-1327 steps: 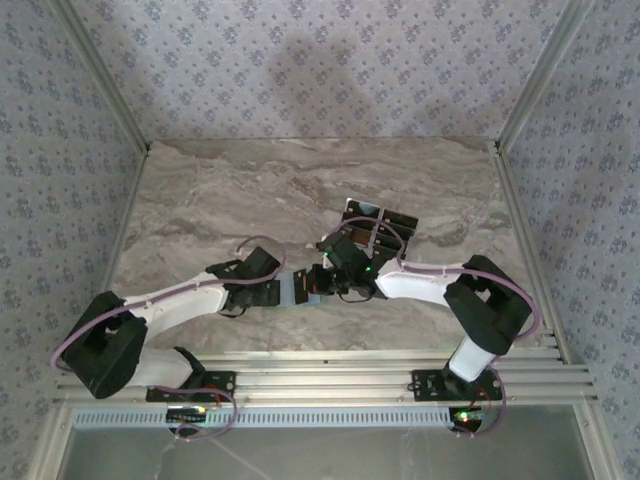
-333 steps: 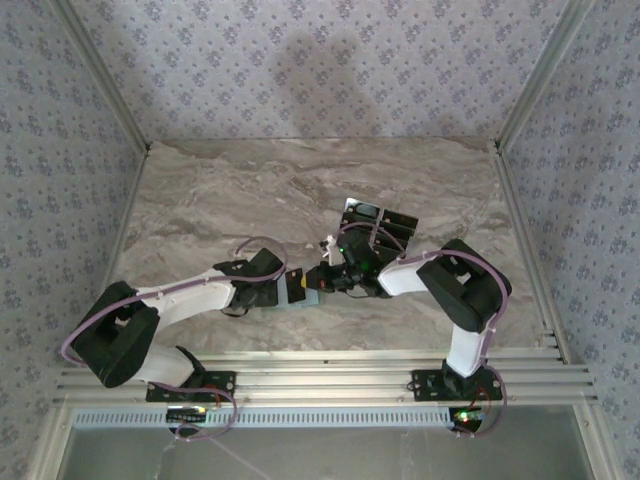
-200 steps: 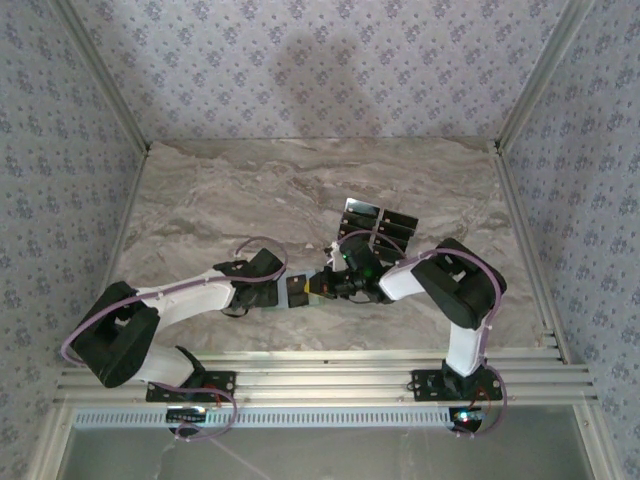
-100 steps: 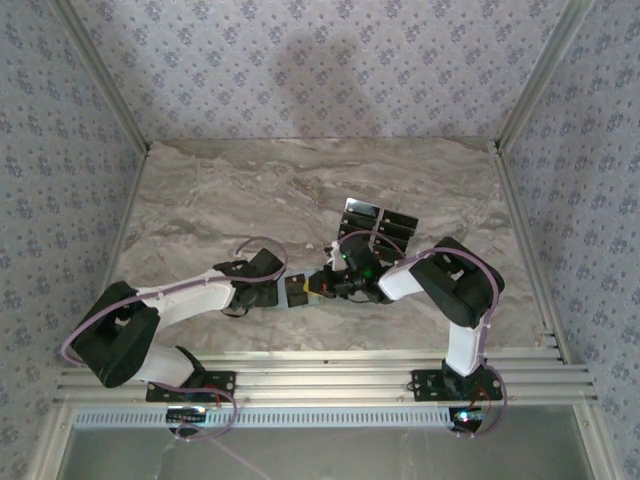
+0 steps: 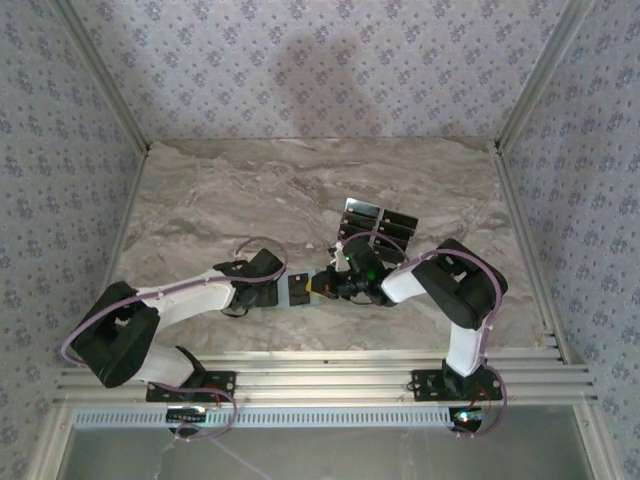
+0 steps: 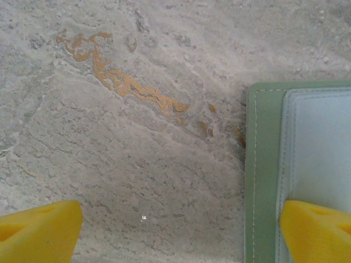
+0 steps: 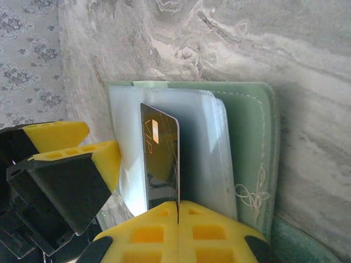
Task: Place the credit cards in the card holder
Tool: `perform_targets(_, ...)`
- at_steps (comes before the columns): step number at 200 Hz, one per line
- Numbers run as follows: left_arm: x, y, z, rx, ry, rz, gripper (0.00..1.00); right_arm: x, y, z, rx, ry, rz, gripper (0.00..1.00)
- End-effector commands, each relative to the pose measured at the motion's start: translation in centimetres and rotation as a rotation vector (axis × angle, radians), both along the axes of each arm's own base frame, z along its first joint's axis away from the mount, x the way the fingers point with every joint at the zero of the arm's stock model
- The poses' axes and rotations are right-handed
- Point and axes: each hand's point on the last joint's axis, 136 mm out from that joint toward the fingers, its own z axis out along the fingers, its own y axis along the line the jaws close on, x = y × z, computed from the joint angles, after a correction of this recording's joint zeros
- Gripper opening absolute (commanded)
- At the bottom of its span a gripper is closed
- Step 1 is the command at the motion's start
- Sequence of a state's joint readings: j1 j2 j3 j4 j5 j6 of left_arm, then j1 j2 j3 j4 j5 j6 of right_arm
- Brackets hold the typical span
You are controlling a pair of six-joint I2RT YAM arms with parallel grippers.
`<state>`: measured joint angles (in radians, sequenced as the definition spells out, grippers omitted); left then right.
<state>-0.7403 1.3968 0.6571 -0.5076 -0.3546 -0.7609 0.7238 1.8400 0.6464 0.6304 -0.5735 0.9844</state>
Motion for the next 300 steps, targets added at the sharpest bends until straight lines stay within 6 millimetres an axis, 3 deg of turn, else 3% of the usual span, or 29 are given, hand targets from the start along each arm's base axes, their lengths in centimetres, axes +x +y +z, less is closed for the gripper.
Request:
perform_targets(1, -1.7, 1.5, -1.6, 0.069, 0.077, -0.005, 0.94, 0.0, -1.3, -1.5, -0.059, 0.037, -0.046, 0.0)
perform_targets(300, -1.6, 1.3, -1.7, 0.062, 0.079, -0.005, 0.94, -0.7, 2.3, -1.7, -0.053, 0.047, 0.036, 0.0)
